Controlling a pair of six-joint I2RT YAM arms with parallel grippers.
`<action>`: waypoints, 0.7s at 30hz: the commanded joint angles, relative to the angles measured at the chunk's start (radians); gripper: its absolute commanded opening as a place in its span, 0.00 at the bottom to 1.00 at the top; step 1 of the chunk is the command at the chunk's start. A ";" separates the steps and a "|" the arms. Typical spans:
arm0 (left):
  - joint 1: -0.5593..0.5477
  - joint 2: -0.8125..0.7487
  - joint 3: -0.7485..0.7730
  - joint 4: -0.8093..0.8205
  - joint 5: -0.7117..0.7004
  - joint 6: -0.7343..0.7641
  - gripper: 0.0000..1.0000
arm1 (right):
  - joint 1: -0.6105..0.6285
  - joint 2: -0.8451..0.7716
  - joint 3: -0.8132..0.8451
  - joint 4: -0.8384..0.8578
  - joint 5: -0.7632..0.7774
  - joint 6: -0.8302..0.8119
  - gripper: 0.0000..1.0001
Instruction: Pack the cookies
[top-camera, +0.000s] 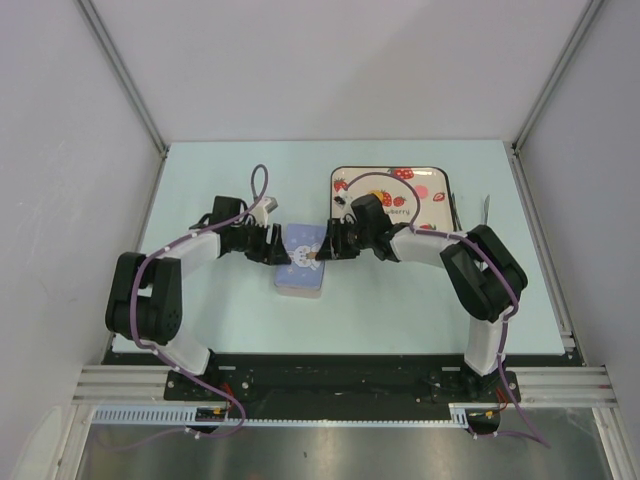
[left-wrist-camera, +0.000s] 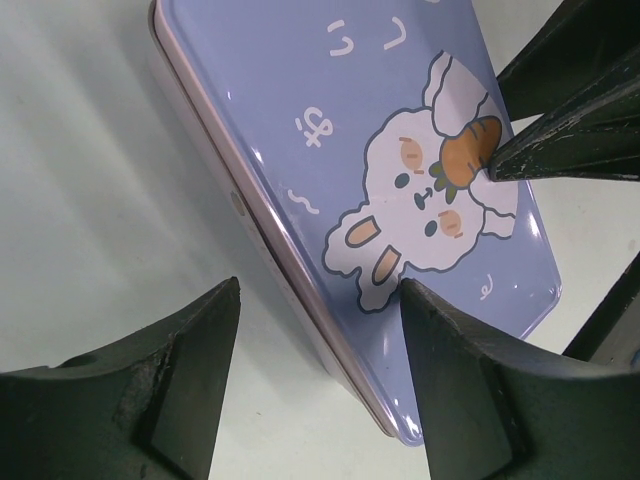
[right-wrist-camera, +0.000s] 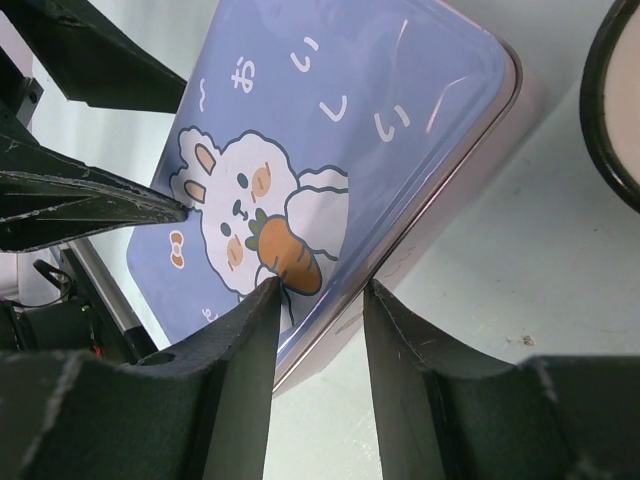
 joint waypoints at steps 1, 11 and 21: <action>0.001 -0.041 -0.019 -0.020 0.005 0.042 0.70 | 0.020 -0.042 0.004 -0.009 -0.009 -0.032 0.42; -0.001 -0.058 -0.021 -0.120 0.022 0.081 0.68 | 0.020 -0.039 0.003 0.001 0.008 -0.028 0.42; -0.004 0.015 -0.019 -0.215 0.090 0.128 0.68 | 0.025 -0.041 0.003 0.004 0.023 -0.034 0.42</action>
